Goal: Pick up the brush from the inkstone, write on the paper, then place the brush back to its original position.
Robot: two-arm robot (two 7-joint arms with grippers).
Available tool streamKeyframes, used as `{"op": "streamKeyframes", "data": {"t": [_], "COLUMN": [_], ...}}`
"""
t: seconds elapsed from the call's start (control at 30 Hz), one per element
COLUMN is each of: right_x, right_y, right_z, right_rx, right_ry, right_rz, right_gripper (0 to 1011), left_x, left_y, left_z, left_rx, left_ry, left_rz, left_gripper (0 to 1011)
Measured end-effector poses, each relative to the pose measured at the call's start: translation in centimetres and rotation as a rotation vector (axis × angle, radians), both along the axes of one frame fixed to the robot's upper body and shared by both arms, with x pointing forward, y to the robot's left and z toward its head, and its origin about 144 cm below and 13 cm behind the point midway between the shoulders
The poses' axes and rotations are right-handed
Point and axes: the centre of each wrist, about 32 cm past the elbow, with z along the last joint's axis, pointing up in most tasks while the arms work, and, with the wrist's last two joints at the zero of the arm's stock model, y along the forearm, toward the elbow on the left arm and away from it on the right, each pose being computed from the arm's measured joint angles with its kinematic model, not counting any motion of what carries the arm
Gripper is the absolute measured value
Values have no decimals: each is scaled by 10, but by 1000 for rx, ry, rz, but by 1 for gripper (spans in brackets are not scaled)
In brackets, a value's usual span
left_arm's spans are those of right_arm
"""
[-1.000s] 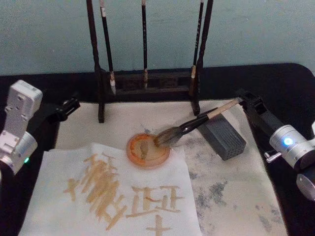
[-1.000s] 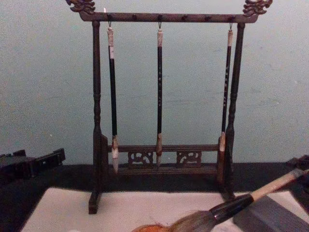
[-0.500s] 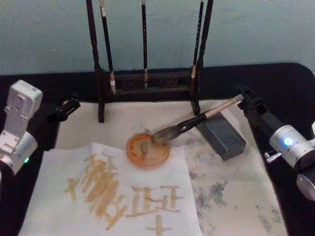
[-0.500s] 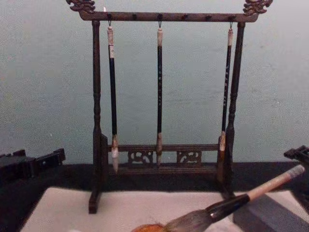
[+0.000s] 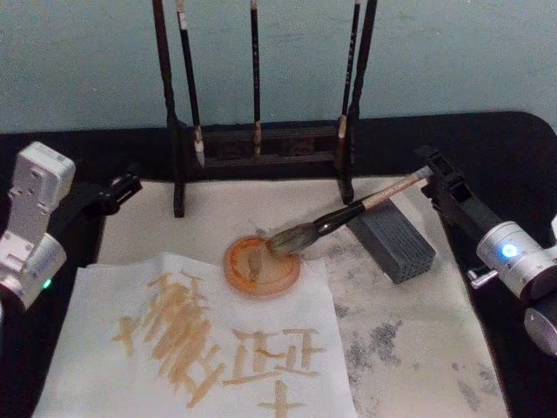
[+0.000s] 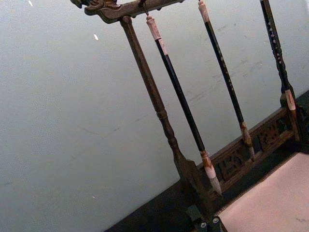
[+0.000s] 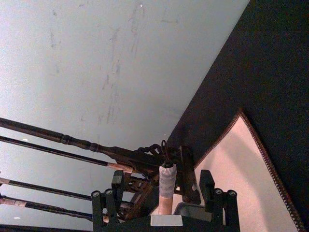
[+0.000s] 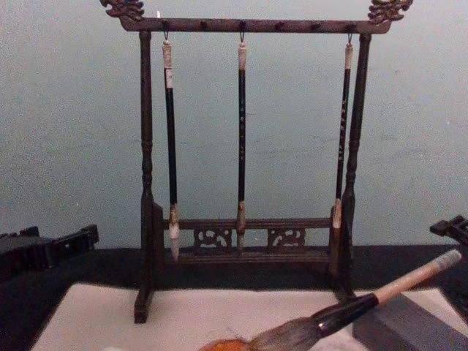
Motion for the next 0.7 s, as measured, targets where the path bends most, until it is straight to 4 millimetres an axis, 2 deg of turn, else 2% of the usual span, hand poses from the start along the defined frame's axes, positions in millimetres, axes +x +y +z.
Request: {"op": "streamKeyframes", "data": {"t": [0.17,0.43,0.53,0.7], "right_x": [-4,-29,-40,-54], "right_y": [2,6,7,14], "right_z": [3,15,19,25], "right_rx": [-23,-116,-186,-412], "right_ry": [0,-38,-76,-206], "right_rz": [-21,-97,-118,-126], "right_gripper": [1008,1008,1008,1008], "left_x": [0,0,0,0], "left_y": [0,0,0,0], "left_z": [0,0,0,0], "left_rx": [0,0,0,0], "left_ry": [0,0,0,0], "left_rz": [0,0,0,0], "left_gripper": [1002,1002,1002,1002]}}
